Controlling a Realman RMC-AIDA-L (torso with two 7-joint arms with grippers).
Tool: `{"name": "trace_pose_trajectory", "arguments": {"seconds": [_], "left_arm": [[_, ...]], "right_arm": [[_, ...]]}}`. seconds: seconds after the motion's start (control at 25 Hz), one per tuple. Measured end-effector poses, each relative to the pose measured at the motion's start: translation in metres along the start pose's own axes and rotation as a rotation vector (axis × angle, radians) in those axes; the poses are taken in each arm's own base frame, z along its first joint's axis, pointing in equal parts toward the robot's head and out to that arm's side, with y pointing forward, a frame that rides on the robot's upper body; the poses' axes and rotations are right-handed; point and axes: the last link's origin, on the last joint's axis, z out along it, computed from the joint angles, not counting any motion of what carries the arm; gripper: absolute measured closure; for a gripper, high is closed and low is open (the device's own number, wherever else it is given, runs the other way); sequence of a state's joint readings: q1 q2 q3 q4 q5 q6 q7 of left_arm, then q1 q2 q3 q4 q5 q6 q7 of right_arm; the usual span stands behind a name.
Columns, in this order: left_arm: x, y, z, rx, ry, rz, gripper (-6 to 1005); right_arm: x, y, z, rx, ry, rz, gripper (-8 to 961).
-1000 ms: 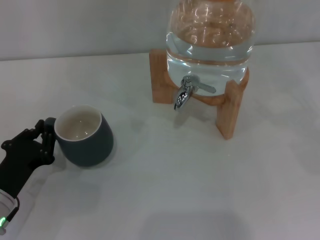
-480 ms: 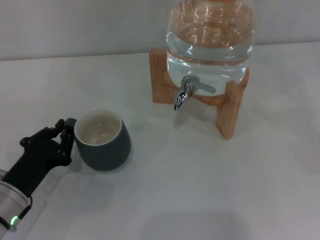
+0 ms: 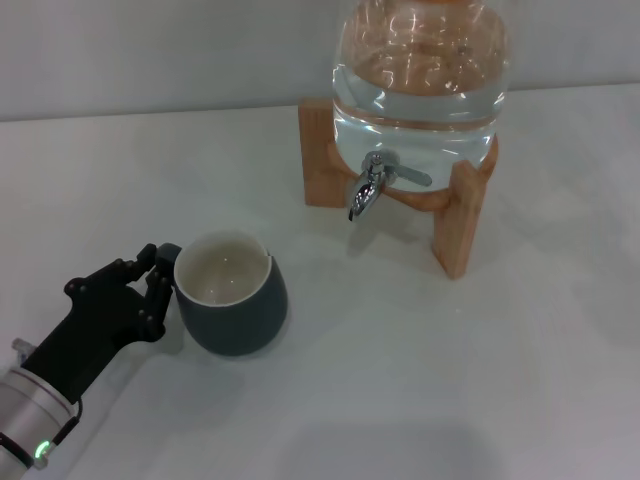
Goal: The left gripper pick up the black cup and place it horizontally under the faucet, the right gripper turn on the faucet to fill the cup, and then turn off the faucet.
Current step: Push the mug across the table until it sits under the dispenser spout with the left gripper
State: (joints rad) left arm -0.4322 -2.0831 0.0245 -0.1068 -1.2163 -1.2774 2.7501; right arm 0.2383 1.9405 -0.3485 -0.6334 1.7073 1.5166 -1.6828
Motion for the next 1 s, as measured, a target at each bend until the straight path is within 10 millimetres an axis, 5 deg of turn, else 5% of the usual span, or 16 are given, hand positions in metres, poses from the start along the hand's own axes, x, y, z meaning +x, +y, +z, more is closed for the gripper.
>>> {"name": "trace_pose_trajectory", "arguments": {"seconds": [0.4, 1.0], "left_arm": [[0.001, -0.002, 0.0, -0.009, -0.002, -0.018, 842], [0.003, -0.007, 0.026, -0.014, -0.071, -0.045, 842]], "right_arm": [[-0.001, 0.0, 0.002, 0.001, -0.002, -0.001, 110], [-0.001, 0.0, 0.002, 0.0, -0.003, -0.001, 110]]}}
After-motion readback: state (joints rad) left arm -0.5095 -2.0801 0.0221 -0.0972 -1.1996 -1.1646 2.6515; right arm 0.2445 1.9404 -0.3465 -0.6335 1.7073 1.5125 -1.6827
